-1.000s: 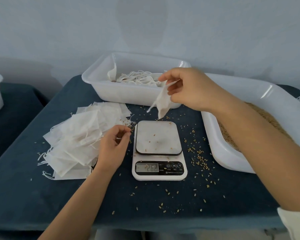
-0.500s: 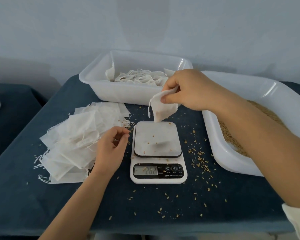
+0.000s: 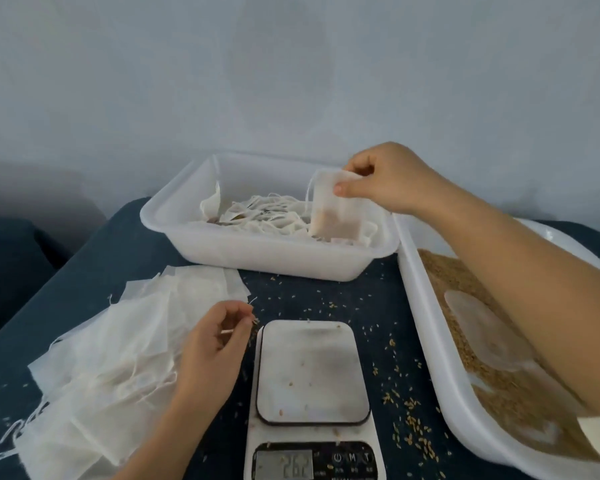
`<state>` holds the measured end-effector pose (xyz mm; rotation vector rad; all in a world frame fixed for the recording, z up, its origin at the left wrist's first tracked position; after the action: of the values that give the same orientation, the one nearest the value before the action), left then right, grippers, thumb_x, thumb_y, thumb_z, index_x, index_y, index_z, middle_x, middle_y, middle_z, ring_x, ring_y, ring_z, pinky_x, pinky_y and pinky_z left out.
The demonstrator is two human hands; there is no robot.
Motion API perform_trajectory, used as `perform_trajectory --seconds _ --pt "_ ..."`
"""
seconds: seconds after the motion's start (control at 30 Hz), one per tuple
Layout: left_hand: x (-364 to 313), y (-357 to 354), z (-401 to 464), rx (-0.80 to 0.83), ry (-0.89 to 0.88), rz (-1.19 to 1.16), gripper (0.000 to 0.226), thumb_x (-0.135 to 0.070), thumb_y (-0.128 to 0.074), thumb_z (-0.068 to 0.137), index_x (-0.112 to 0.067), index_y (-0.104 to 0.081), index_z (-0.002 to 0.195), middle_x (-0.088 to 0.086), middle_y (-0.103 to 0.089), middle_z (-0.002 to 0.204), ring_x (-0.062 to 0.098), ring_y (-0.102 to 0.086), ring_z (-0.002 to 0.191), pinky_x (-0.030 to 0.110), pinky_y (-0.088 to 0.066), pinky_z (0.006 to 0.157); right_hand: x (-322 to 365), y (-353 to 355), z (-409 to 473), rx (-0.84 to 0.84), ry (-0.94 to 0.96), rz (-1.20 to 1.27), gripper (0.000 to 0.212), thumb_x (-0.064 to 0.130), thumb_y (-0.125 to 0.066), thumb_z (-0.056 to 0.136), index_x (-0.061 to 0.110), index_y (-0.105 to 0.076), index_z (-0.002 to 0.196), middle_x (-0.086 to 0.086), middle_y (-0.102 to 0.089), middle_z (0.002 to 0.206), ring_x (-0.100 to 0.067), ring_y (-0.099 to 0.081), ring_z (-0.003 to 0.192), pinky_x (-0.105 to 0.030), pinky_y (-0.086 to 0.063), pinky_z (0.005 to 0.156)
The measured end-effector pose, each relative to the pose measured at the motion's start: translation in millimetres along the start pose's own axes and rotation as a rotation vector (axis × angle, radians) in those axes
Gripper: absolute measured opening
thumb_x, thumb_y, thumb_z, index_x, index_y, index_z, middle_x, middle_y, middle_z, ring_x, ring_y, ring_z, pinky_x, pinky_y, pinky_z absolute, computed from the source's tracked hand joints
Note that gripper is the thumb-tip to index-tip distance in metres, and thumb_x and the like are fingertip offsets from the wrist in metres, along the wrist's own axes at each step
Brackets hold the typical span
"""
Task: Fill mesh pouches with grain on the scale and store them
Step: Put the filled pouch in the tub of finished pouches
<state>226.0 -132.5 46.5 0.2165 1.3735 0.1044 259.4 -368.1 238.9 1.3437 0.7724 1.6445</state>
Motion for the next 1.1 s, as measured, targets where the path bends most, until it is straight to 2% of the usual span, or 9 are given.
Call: perform_trajectory --seconds 0.07,0.13,0.3,0.43,0.6,0.7,0.8,0.93,1.1 --pt "8.9 -2.1 7.7 -0.021 0.027 0.002 0.021 -0.01 -0.061 0.089 -0.031 -0.063 0.084 -0.019 -0.067 0.085 -0.001 -0.061 0.073 0.014 -0.046 0.063 -16.5 4.1 33.2 -0.068 -0.053 0.034 0.011 0.028 -0.07 0.083 0.017 -0.069 0.082 0.008 -0.057 0.066 -0.004 -0.049 0.058 -0.017 -0.039 0.053" --pt "15.2 -3.9 12.9 -0.029 0.029 0.022 0.024 -0.007 -0.062 0.088 -0.03 -0.063 0.083 -0.018 -0.067 0.084 0.0 -0.061 0.074 0.009 -0.045 0.063 -34.4 1.9 66.4 -0.115 -0.113 0.079 0.011 0.024 -0.069 0.083 0.014 -0.07 0.087 0.005 -0.06 0.066 -0.004 -0.053 0.057 -0.02 -0.045 0.061" --pt "21.7 -5.9 17.3 -0.027 0.01 0.043 0.024 -0.002 -0.065 0.083 -0.026 -0.065 0.081 -0.014 -0.068 0.083 0.005 -0.062 0.071 0.009 -0.046 0.061 -65.8 -28.5 134.1 -0.131 -0.191 0.097 0.014 0.014 -0.061 0.089 0.004 -0.069 0.095 -0.008 -0.067 0.08 -0.014 -0.064 0.06 -0.031 -0.056 0.077" --pt "24.0 -4.2 20.4 -0.045 0.027 0.024 0.026 -0.001 -0.066 0.083 -0.027 -0.066 0.079 -0.009 -0.069 0.081 0.009 -0.064 0.07 0.016 -0.05 0.061 -79.9 -66.5 156.7 -0.144 -0.216 0.036 0.013 0.009 -0.057 0.088 0.004 -0.07 0.088 -0.008 -0.065 0.082 -0.029 -0.069 0.083 -0.038 -0.052 0.085" --pt "23.5 -7.2 20.0 -0.045 0.003 0.02 0.03 0.004 -0.065 0.08 -0.025 -0.066 0.075 -0.009 -0.068 0.077 0.007 -0.061 0.063 0.01 -0.045 0.055 -93.3 -118.2 158.1 -0.082 -0.221 -0.083 0.015 0.008 -0.057 0.087 0.002 -0.071 0.088 -0.012 -0.07 0.096 -0.028 -0.062 0.095 -0.028 -0.044 0.078" --pt "24.6 -7.2 20.4 -0.05 -0.004 0.001 0.03 0.006 -0.065 0.08 -0.024 -0.067 0.075 -0.005 -0.068 0.076 0.007 -0.059 0.057 0.01 -0.044 0.053 -101.3 -133.5 157.5 0.0 -0.23 -0.131 0.018 0.013 -0.059 0.09 0.006 -0.072 0.1 -0.01 -0.069 0.107 -0.026 -0.061 0.102 -0.028 -0.044 0.084" --pt "26.4 -7.8 20.2 -0.048 -0.012 0.001 0.03 0.005 -0.066 0.08 -0.025 -0.067 0.076 -0.005 -0.068 0.076 0.007 -0.059 0.056 0.011 -0.044 0.053 -103.7 -134.6 157.0 0.02 -0.234 -0.168 0.02 0.015 -0.057 0.091 0.007 -0.071 0.103 -0.012 -0.068 0.109 -0.028 -0.06 0.102 -0.029 -0.045 0.084" --pt "27.6 -8.5 21.5 -0.052 -0.001 -0.001 0.028 0.003 -0.066 0.081 -0.025 -0.067 0.077 -0.008 -0.068 0.078 0.008 -0.058 0.059 0.014 -0.046 0.055 -99.9 -124.4 153.1 0.01 -0.234 -0.135 0.025 0.007 -0.056 0.086 0.01 -0.067 0.108 -0.009 -0.065 0.113 -0.025 -0.058 0.102 -0.025 -0.043 0.079" --pt "20.3 -9.5 17.6 -0.001 -0.009 0.024 0.027 -0.003 -0.064 0.084 -0.03 -0.065 0.079 -0.016 -0.066 0.081 0.003 -0.058 0.064 0.011 -0.043 0.056 -66.3 -99.5 132.2 -0.022 -0.156 -0.058 0.033 0.005 -0.052 0.086 0.015 -0.065 0.115 -0.006 -0.064 0.116 -0.023 -0.059 0.103 -0.03 -0.047 0.088"
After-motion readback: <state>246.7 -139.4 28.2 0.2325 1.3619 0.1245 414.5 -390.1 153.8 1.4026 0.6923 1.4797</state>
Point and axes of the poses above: each hand's wrist, its own z-axis towards the middle knuckle, its own y-axis out of the back of the hand, x = y × z, the point moved 6 cm from there along z, towards the middle knuckle
